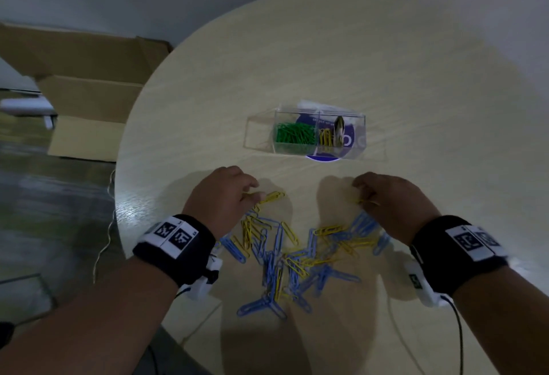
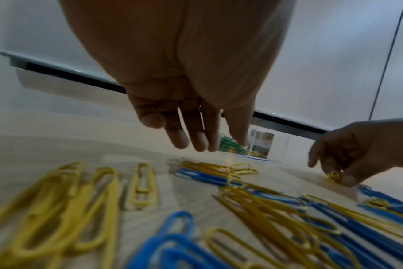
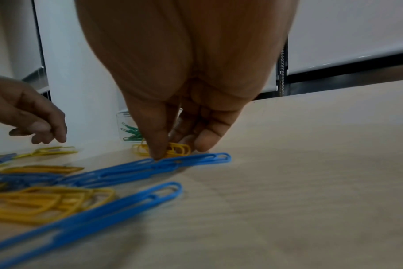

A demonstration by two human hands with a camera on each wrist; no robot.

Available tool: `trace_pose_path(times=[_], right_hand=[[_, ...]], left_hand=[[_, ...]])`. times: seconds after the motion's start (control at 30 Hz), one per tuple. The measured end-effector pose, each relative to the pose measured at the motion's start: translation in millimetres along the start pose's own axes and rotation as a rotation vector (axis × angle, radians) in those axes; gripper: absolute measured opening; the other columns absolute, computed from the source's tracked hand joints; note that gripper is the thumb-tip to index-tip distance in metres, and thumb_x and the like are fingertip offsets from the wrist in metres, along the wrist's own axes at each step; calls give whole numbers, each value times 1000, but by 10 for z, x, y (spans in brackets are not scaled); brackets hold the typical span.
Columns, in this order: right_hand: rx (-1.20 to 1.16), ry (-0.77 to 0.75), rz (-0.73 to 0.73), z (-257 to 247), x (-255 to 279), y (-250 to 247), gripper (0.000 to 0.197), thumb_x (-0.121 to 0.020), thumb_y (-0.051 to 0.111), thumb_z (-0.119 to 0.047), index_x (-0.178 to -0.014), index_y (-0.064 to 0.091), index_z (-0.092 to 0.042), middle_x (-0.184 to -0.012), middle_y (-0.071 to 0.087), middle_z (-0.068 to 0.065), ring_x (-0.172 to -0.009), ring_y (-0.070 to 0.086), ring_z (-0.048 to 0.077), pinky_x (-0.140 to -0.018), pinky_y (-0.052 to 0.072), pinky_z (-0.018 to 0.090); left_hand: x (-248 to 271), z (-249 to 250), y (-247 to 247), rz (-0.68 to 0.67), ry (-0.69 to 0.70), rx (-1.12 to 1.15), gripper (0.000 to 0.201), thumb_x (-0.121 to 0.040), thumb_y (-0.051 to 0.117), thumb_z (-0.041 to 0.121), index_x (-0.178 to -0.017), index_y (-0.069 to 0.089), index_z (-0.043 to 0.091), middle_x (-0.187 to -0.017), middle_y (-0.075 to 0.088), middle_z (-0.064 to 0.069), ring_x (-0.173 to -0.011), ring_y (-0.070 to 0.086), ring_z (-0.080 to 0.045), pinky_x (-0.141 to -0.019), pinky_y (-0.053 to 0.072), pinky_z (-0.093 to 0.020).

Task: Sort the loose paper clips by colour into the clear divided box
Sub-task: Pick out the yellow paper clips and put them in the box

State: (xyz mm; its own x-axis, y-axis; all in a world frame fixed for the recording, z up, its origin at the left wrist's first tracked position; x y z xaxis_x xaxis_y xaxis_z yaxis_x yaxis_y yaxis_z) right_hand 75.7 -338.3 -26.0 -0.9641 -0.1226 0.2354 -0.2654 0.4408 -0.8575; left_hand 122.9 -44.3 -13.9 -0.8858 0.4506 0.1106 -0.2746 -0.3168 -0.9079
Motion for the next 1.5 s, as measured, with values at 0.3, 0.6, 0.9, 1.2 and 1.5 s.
trace_pose_path(times=[0.3, 0.6, 0.9, 1.2, 1.5], right_hand=[[61, 43, 4, -58, 22, 35, 18, -75, 66, -14, -92, 70, -20, -88, 64, 7, -86, 62, 32, -73, 43, 29], [-117, 87, 241, -20, 136, -241, 14, -76, 72, -18, -86, 69, -27, -78, 62, -3, -73, 62, 18, -69, 51, 34], [-124, 128, 281, -39, 193, -402, 11, -81, 70, -18, -88, 69, -27, -80, 62, -7, -72, 57, 9, -70, 48, 28], [-297, 177, 386, -180, -89, -578, 14, -78, 73, -20, -88, 66, -27, -74, 67, -7, -69, 61, 7, -65, 44, 13], [-457, 235, 359, -439, -686, -571, 7, -80, 71, -21, -85, 67, -20, -74, 64, -9, -65, 56, 0, -54, 35, 3]], left_hand=[[-125, 366, 214, -137, 119, -289, 11, -84, 59, 26, -85, 64, 17, -86, 59, -3, -90, 52, -28, -73, 43, -38], [-587, 699, -281, 135, -149, 421, 10, -83, 66, 21, -73, 69, 21, -68, 66, 7, -67, 62, -11, -67, 48, -25], [-1191, 1017, -324, 332, -153, 505, 12, -86, 64, 24, -83, 75, 20, -75, 71, 9, -73, 65, -7, -72, 50, -19], [-1027, 826, -243, 353, -185, 600, 21, -90, 65, 26, -110, 69, 24, -91, 71, 7, -81, 65, -4, -76, 49, -12], [-509, 371, -344, 433, -275, 573, 8, -91, 62, 27, -96, 68, 30, -85, 68, 12, -80, 63, 0, -69, 44, -7]])
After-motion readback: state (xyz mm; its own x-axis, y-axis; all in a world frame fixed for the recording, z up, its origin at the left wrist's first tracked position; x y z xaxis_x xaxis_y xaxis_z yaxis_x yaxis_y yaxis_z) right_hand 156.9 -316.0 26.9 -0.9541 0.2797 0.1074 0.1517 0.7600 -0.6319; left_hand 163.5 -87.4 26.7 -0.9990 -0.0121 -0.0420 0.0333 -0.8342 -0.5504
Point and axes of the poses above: each hand's wrist, its own x-axis away from the middle knuckle, its own y-axis out of the palm, z = x × y, the point moved 5 cm from there along -x, towards the middle knuckle
